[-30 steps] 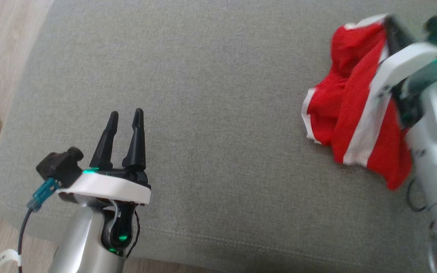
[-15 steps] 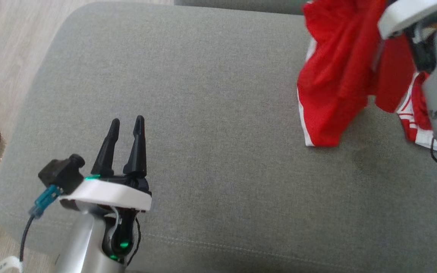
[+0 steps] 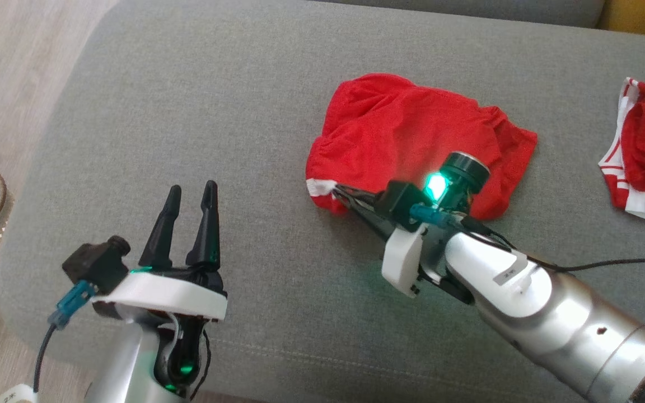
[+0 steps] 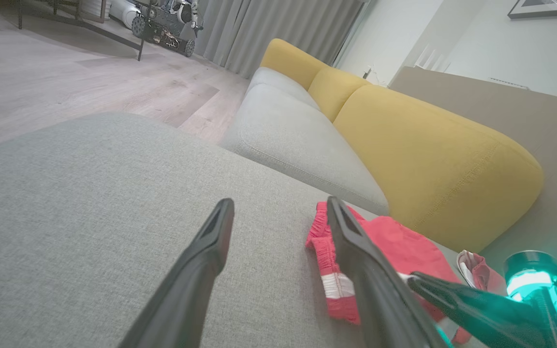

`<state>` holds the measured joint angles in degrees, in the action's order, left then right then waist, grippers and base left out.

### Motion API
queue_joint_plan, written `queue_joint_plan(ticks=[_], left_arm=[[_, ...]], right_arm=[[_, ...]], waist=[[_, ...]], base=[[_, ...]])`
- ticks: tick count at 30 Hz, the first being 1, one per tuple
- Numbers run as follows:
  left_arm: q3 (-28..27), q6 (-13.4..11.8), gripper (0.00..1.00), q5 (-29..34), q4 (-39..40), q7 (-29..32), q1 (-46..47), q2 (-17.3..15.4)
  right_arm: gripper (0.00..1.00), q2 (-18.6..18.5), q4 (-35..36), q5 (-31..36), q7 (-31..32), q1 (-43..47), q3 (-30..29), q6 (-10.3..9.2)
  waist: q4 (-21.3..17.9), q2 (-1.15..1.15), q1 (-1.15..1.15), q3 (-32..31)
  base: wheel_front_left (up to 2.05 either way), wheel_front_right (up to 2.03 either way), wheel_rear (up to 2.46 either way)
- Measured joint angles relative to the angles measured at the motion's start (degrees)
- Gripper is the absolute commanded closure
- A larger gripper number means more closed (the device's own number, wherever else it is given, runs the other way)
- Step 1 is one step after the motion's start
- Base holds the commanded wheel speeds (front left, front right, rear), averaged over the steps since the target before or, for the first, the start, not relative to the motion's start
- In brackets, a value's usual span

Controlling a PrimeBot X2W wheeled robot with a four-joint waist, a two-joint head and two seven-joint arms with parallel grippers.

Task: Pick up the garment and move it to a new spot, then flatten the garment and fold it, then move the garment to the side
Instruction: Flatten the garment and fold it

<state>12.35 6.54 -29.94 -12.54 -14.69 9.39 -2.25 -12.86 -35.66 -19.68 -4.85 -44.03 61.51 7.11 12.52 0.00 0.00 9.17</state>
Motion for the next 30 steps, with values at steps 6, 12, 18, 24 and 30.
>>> queue_joint_plan(ticks=[6, 12, 18, 24, 30], left_arm=[[-0.1, 0.0, 0.00, 0.0, -0.3, 0.0, 0.0, 0.0], [-0.7, 0.0, 0.00, 0.6, -0.7, 0.0, 0.3, 0.0], [-2.2, 0.0, 0.00, 1.2, -0.6, 0.0, 0.3, 0.0], [-2.7, 0.1, 0.00, 1.3, -0.1, 0.0, 0.3, 0.0], [-2.5, 0.3, 0.00, 1.6, 0.4, 0.0, 0.3, 0.0]], right_arm=[[0.00, -0.2, -5.3, -2.9, -1.9, -1.6, 2.1, 0.00], [0.00, -0.6, -7.4, -4.6, -5.6, -2.4, -5.2, 0.00], [0.00, -3.8, -7.3, -3.0, -7.3, -1.3, -15.8, 0.00], [0.00, -4.8, -3.8, 0.1, -7.9, 7.2, -29.6, 0.00], [0.00, -0.6, 3.7, 6.6, -8.3, 21.2, -41.7, 0.00]], waist=[[-0.6, 0.00, 0.00, 0.9], [-2.4, 0.00, 0.00, 1.0], [-5.6, 0.00, 0.00, 0.3], [-8.6, 0.00, 0.00, -0.5], [-10.7, 0.00, 0.00, -1.1]], base=[[0.00, 0.00, 0.00], [0.00, 0.00, 0.00], [0.00, 0.00, 0.00], [0.00, 0.00, 0.00], [0.00, 0.00, 0.00]])
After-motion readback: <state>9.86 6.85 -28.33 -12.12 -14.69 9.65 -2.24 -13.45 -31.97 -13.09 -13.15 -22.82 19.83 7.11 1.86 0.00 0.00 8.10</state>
